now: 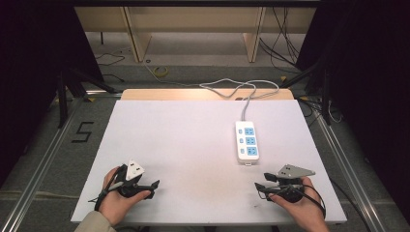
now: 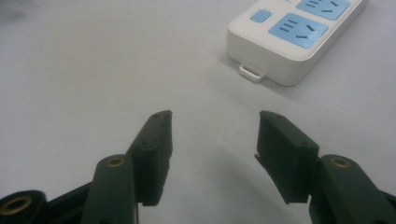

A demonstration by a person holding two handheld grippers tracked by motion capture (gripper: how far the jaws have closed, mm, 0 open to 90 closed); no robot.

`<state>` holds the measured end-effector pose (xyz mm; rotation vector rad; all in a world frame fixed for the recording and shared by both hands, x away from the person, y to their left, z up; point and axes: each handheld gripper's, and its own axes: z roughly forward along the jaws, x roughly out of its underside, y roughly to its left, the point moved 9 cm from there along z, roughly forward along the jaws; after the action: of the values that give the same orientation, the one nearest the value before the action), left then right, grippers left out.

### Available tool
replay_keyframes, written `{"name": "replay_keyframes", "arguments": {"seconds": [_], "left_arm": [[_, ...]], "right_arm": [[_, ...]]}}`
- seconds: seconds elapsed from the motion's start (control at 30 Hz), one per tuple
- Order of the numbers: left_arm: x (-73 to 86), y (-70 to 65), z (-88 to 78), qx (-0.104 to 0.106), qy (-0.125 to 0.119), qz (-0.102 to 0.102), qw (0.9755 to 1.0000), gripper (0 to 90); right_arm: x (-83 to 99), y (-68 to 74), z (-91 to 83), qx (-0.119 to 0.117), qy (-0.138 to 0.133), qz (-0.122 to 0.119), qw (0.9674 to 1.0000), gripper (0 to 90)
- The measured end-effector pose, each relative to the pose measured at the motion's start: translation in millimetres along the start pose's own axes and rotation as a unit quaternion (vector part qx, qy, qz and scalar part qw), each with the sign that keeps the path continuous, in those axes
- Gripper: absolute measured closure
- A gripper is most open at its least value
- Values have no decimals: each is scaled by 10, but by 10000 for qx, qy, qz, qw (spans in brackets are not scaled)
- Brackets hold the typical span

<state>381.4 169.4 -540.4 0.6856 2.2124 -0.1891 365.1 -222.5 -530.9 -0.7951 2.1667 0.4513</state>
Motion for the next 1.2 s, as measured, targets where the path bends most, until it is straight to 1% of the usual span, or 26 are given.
{"name": "replay_keyframes", "arguments": {"seconds": [0.17, 0.2, 0.23, 0.47, 0.5, 0.6, 0.73, 0.9, 1.13, 1.2], "left_arm": [[-6, -2, 0, -19, -11, 30, 10000, 160], [-1, -1, -2, -16, 12, 57, 10000, 160], [3, -4, 0, -24, 18, 80, 10000, 160], [-4, -2, 5, -23, 4, 72, 10000, 161], [-6, -2, 6, -33, 2, 69, 10000, 161], [-8, -2, 5, -41, 6, 79, 10000, 161], [-10, -1, 2, -46, 1, 79, 10000, 160], [-9, 0, 5, -57, 3, 88, 9999, 161], [-15, 4, 3, -67, -14, 87, 9999, 161], [-19, 7, -2, -78, -21, 89, 9999, 160]], "right_arm": [[-3, -7, -9, 65, 32, -76, 9999, 514], [-3, -7, -9, 65, 32, -76, 9999, 514], [-4, -9, -9, 82, 51, -97, 9999, 534], [2, -3, -2, 62, 118, -128, 9998, 574], [4, -4, -3, 56, 141, -162, 9998, 617], [-10, -9, -22, 81, 149, -215, 9996, 700], [-15, -15, -38, 114, 176, -252, 9995, 789], [-29, -26, -47, 203, 196, -353, 9990, 900], [-42, -34, -48, 237, 258, -359, 9987, 900], [-61, -40, -47, 254, 239, -335, 9988, 900]]}}
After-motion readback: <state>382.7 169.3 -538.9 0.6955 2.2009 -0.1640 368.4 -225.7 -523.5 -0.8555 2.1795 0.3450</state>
